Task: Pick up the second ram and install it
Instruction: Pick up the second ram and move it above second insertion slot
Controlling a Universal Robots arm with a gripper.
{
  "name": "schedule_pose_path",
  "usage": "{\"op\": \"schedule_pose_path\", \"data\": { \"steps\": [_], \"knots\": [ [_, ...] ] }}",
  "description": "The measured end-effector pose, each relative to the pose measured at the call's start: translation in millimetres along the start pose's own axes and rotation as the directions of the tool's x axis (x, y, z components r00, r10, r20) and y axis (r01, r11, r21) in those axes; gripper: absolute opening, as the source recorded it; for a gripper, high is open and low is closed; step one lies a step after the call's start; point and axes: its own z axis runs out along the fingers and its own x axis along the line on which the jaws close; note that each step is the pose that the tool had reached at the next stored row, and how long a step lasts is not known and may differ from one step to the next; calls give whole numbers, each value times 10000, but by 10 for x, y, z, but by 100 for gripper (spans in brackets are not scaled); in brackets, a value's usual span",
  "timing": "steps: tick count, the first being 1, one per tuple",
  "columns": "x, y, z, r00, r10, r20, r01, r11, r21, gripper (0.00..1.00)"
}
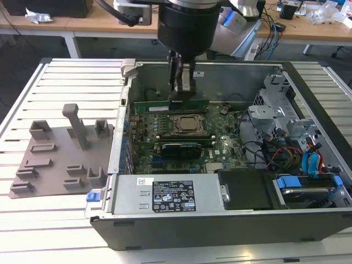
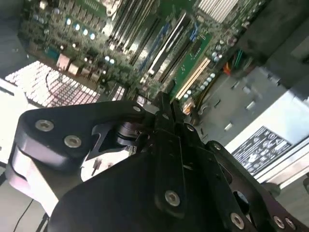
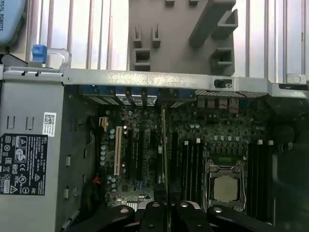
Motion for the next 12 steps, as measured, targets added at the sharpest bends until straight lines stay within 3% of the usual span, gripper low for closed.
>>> {"op": "schedule_pose_path", "data": {
  "steps": [3,6,8,9,12],
  "knots": [
    [-25,-228,53,10000,30,8,-30,10000,-43,14],
    [-48,-362,81,10000,42,43,-42,10000,-63,14],
    [-48,-400,82,9995,67,310,-65,10000,-54,14],
    [-49,-410,85,9993,81,376,-79,10000,-52,14],
    [-53,-462,108,9989,222,424,-220,9997,-50,14]
  ]
}}
